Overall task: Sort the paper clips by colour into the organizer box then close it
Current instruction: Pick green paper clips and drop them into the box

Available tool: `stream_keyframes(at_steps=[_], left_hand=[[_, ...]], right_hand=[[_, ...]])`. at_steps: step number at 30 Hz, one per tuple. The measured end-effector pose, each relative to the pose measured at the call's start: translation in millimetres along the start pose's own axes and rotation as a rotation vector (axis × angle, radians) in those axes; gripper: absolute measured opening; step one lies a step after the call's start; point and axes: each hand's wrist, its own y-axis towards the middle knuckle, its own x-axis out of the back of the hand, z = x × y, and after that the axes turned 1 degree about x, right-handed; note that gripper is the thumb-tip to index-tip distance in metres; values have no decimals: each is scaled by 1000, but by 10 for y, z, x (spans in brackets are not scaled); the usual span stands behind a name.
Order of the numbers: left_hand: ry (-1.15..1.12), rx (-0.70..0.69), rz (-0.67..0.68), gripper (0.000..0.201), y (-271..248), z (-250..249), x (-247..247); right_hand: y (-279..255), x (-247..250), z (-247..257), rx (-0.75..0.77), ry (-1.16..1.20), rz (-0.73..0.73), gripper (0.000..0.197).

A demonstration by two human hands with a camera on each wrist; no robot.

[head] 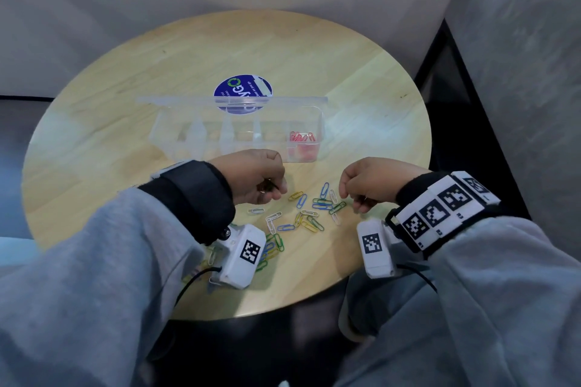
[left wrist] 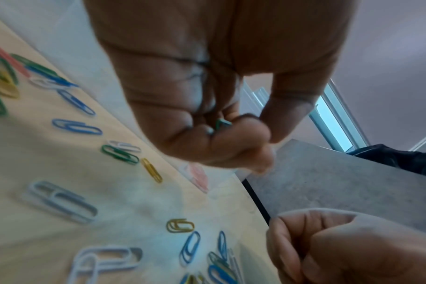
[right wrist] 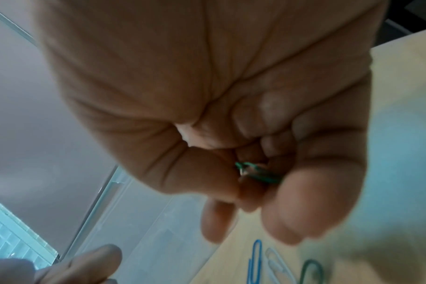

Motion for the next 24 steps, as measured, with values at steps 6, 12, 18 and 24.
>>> stream_keyframes(at_steps=[6, 12, 18, 24], left_hand=[[563, -96, 55, 22, 13, 18, -145], [1160, -168, 120, 22, 8, -14, -434], [1212, -176, 123, 20, 107, -27, -531], [1220, -138, 118, 13, 153, 18, -555]], right_hand=[[31, -69, 2, 106, -293, -43, 23], [89, -169, -5, 114, -477, -87, 25], [165, -192, -29, 150, -469, -107, 15], [207, -181, -41, 162, -448, -105, 13]])
